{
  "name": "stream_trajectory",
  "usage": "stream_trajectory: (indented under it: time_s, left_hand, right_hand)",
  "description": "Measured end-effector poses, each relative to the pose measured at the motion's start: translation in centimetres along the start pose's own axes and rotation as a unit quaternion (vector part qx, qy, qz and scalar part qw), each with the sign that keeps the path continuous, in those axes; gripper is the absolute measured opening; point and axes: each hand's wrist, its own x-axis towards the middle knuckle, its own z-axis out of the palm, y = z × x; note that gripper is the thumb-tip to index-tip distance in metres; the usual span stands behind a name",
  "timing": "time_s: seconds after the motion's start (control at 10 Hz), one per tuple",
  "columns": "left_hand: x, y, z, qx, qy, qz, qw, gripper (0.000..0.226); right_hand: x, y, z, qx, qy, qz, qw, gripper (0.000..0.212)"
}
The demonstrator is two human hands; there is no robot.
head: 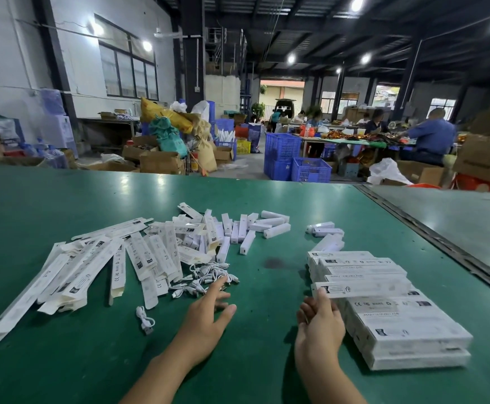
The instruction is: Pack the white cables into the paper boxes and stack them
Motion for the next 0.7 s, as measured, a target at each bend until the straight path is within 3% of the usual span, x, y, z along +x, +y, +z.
stream_trajectory:
  time_s: [0.2, 0.4, 0.5, 0.6, 0.7]
  left_hand:
    - [0.2, -0.2, 0.2, -0.001, 0.006, 0.002, 1.000, 0.059]
    - [0.2, -0.2, 0.2, -0.010, 0.009, 0.003, 1.000, 0.059]
    - [0.1, -0.2, 0.1, -0.016, 0.007, 0.003, 1.000, 0.059]
    - [0.2, -0.1, 0.1, -0.015, 0.007, 0.001, 1.000, 0.059]
    - [0.1, 0.1, -0.1, -0.007, 0.009, 0.002, 1.000, 0.059]
  right_hand:
    - [0.8, -1.0, -0.7, 0.068, 0.018, 0.039, 0.997, 0.015]
    - [2.0, -0.9, -1.3, 0.062, 0.023, 0.038, 0.997, 0.019]
    - [1.6, -1.1, -1.2, 0.043, -0.007, 0.085, 0.995, 0.025]
    - [-1.3, -1.0, 0.1, -0.074, -0.114, 0.103, 0.985, 0.025]
    - [-5.1, -4.5, 2.5, -0.133, -0.260, -0.104, 0.951, 0.019]
